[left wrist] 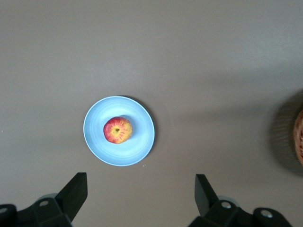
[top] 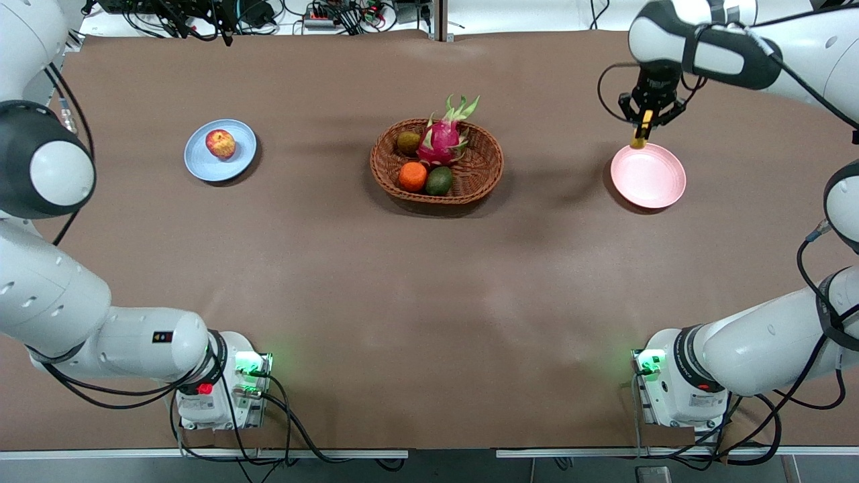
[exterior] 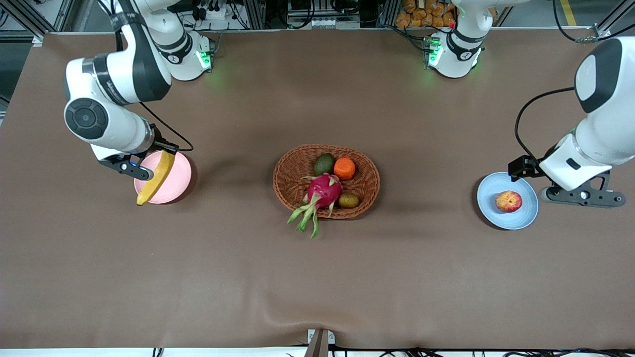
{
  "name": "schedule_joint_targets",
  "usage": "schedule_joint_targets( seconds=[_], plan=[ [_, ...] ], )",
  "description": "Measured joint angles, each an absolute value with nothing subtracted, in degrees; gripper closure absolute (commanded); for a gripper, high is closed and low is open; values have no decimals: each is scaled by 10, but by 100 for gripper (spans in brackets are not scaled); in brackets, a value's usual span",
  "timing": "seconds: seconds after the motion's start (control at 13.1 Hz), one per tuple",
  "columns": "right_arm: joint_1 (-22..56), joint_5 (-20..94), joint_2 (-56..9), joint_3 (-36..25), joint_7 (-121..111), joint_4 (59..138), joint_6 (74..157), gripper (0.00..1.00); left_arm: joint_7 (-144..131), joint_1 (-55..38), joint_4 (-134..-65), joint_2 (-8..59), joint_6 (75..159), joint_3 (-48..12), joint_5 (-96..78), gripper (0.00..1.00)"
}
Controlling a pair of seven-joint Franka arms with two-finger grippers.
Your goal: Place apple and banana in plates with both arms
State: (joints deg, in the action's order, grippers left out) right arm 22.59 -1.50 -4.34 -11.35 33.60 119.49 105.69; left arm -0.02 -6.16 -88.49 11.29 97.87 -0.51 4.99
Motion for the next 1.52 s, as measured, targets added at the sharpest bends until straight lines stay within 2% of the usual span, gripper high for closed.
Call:
schedule_joint_targets(
  seconds=[0.08, 0.3, 0.76, 1.07, 1.14, 1.22, 1.37, 1.52],
  plan=[
    [219, -15, -44, -113, 328, 1224, 1089, 100, 0, -82, -885, 108, 976, 21, 35, 0],
    [199, -15, -47, -113, 316, 1271, 1137, 100, 4, -83, -885, 97, 968, 41, 26, 0],
    [194, -15, -72, -112, 313, 1282, 1155, 100, 45, -44, -885, 77, 945, 40, 23, 0],
    [190, -15, -83, -112, 313, 1303, 1186, 100, 37, -43, -885, 37, 917, 25, 23, 0],
    [190, -15, -83, -112, 313, 1304, 1186, 84, 28, -41, -885, 24, 901, 18, 23, 0],
    [190, -15, -83, -112, 313, 1305, 1186, 61, 17, -41, -885, 11, 878, 10, 23, 0],
    [190, -15, -83, -112, 313, 1306, 1186, 47, 5, -36, -890, -8, 862, 0, 23, 0],
    [190, -15, -83, -112, 313, 1306, 1186, 22, 5, -27, -893, -15, 861, 0, 20, 0]
  ],
)
